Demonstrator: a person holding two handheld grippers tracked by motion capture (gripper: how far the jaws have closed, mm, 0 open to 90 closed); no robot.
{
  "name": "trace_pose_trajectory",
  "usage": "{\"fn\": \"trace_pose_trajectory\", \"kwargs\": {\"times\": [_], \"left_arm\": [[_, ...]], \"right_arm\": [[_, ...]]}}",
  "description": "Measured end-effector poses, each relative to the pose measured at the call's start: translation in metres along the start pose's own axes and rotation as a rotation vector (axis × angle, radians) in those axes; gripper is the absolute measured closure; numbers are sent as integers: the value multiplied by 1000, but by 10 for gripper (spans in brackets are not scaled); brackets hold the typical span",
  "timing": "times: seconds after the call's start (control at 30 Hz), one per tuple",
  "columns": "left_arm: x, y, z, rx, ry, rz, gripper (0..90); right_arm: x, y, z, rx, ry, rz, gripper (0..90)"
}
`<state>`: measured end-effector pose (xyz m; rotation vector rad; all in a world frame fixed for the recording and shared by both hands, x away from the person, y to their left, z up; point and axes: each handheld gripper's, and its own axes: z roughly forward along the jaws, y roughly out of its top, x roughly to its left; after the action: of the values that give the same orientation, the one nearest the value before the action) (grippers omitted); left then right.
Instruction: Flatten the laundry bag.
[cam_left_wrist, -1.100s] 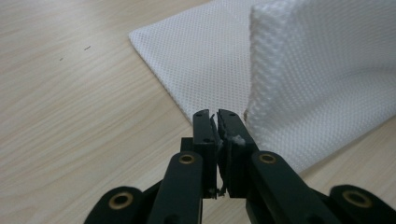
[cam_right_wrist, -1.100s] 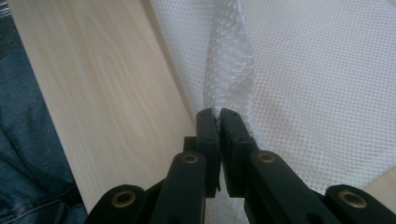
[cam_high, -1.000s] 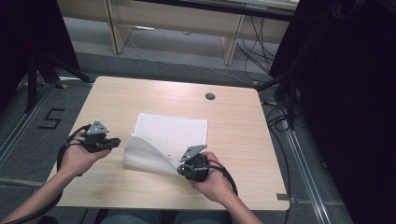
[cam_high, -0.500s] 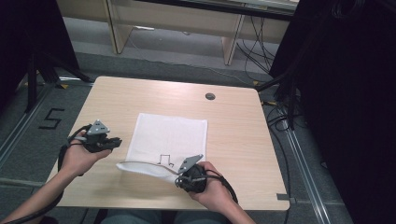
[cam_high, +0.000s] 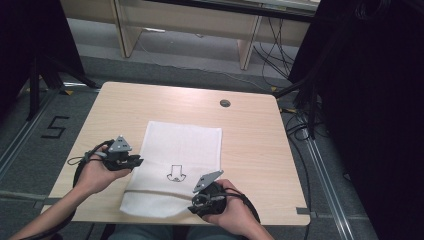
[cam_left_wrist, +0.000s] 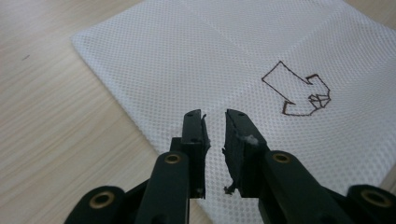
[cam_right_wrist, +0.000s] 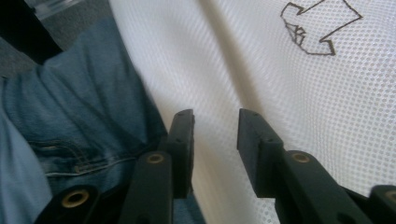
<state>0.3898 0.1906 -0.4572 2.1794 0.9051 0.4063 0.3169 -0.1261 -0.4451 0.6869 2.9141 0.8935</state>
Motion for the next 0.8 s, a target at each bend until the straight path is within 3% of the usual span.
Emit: {"fn": "trace_pose_trajectory", "kwargs": {"times": [0.07, 0.23, 0.3, 0.33, 0.37, 0.4, 0.47, 0.57, 0.6, 0.63, 0.7, 0.73, 0.77, 0.8], "left_arm": [[-3, 0, 3, -8, -4, -11, 762], [-9, -2, 5, 2, -26, 6, 735], [-12, -4, 6, 15, -46, 15, 729], [-16, -7, 7, 29, -75, 24, 717], [-16, -7, 7, 29, -75, 24, 716], [-20, -11, 7, 39, -95, 33, 718], [-22, -12, 7, 45, -106, 37, 722], [-27, -16, 6, 72, -120, 59, 788], [-30, -17, 7, 78, -129, 51, 788], [-33, -19, 6, 109, -137, 74, 819], [-36, -20, 8, 112, -132, 64, 832], [-36, -20, 9, 121, -137, 88, 851], [-38, -21, 9, 139, -142, 74, 851], [-37, -21, 10, 158, -134, 95, 857]], "right_arm": [[2, -1, -5, -5, -7, 4, 646], [-3, -2, -13, -39, -22, 47, 643], [-10, -3, -15, -27, -39, 58, 668], [-16, -5, -14, -6, -57, 100, 708], [-16, -5, -14, -6, -57, 100, 708], [-22, -8, -12, 16, -81, 134, 748], [-26, -9, -11, 27, -97, 124, 782], [-40, -13, -7, 59, -118, 193, 900], [-40, -13, -7, 59, -118, 193, 900], [-45, -13, -4, 75, -132, 211, 900], [-48, -13, -2, 79, -135, 217, 900], [-52, -13, 1, 90, -152, 222, 900], [-52, -13, 1, 90, -152, 222, 900], [-54, -12, 3, 93, -155, 228, 900]]}}
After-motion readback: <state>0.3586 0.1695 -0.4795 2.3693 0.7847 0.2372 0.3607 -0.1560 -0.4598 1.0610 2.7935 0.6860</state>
